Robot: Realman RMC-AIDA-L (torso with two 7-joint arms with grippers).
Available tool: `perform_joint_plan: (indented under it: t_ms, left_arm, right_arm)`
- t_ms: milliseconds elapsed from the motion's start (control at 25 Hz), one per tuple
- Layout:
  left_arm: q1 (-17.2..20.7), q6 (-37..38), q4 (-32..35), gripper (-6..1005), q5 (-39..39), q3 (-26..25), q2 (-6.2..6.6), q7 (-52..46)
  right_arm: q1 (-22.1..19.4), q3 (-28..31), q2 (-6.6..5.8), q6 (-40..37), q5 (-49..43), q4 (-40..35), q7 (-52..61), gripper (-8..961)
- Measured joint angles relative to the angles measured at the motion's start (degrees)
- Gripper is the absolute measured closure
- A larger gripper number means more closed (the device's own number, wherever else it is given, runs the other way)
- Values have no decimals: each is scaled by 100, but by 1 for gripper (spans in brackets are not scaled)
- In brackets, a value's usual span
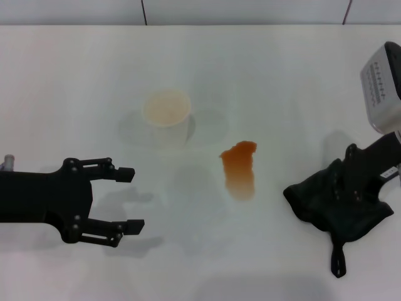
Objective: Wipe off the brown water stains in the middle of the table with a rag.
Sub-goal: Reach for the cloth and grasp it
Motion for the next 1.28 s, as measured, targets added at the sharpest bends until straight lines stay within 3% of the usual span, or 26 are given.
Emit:
perform_joint_plan:
  t_ms: [280,520,720,960,1240,1280]
  left_arm:
    - [0,14,-7,111,-35,156,-4,3]
    - [2,-10,-7,111,-48,262,-12,-2]
    - [44,-11,-7,111,-48,261,-13,-3]
    - [32,-20,-7,111,-45,239,-13,14]
    - [-2,-33,-7,111,-40,262,-4,9]
    - [-6,-34,-7,111,-40,262,-4,5]
  right_arm:
    - [193,-223,33,683,260,153,45,924]
    - [758,-703,57,1116,383,760,127,912]
    - [814,-699,10,846,388,686,105,902]
    - [762,-187,-30,236,383,548,47,890]
    - [737,-153,-15,255,332,602,30,876]
    - [737,-155,-15,257,329,609,20,840]
